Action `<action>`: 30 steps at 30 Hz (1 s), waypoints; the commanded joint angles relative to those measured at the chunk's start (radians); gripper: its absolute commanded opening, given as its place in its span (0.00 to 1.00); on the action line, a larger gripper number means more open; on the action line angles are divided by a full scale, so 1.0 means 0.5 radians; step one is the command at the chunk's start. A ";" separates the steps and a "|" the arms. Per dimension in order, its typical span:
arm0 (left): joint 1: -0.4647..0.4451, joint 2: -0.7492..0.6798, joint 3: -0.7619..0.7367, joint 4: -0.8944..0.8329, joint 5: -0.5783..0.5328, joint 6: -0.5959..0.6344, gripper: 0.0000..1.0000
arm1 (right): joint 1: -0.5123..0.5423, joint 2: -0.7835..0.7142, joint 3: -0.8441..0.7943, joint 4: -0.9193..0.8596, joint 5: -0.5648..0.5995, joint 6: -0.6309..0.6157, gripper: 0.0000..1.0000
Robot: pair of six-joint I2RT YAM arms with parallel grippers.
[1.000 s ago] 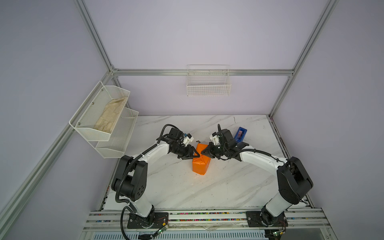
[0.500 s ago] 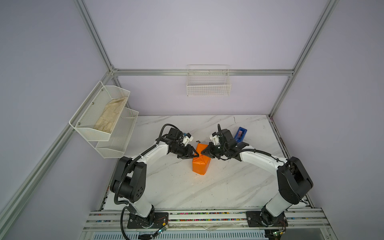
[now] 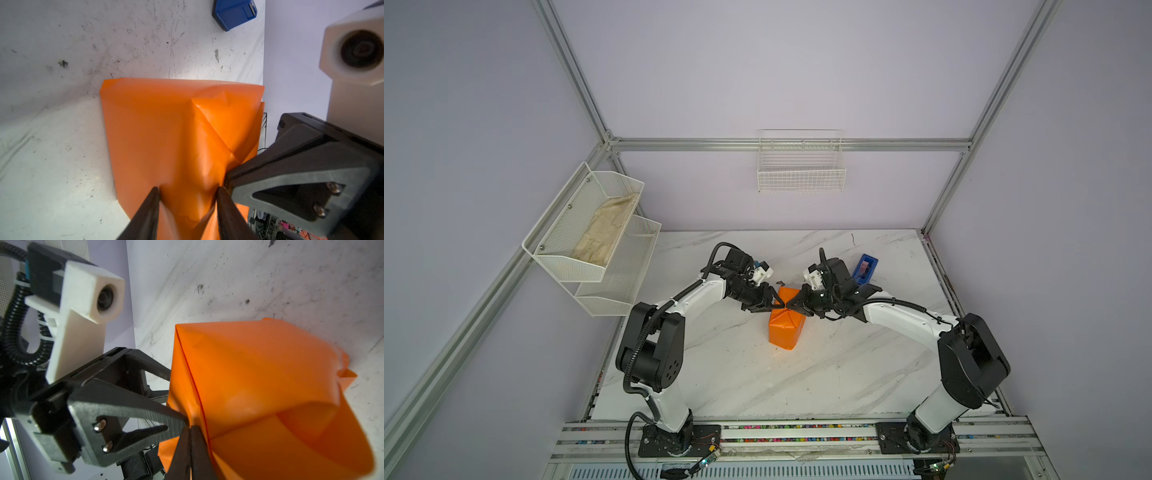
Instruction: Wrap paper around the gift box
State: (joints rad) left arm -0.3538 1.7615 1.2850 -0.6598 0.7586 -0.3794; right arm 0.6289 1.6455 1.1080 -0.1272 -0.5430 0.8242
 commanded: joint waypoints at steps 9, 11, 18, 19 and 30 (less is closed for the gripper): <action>-0.029 0.036 -0.046 -0.037 -0.044 0.068 0.35 | -0.012 0.054 -0.006 -0.294 0.156 -0.023 0.11; -0.029 0.045 -0.063 -0.037 -0.060 0.077 0.36 | -0.018 0.038 0.047 -0.304 0.170 -0.017 0.14; -0.029 0.081 -0.082 -0.047 -0.102 0.102 0.36 | -0.251 -0.149 0.207 -0.340 0.182 -0.038 0.23; -0.028 0.082 -0.085 -0.050 -0.103 0.099 0.36 | -0.319 -0.176 0.212 -0.346 0.158 -0.058 0.23; -0.026 0.091 -0.103 -0.056 -0.112 0.112 0.36 | -1.321 -0.094 -0.003 -0.154 -0.430 -0.359 0.29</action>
State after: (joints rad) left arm -0.3492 1.7618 1.2854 -0.6579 0.7616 -0.3546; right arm 0.0372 1.5574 1.1454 -0.2348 -0.6464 0.7006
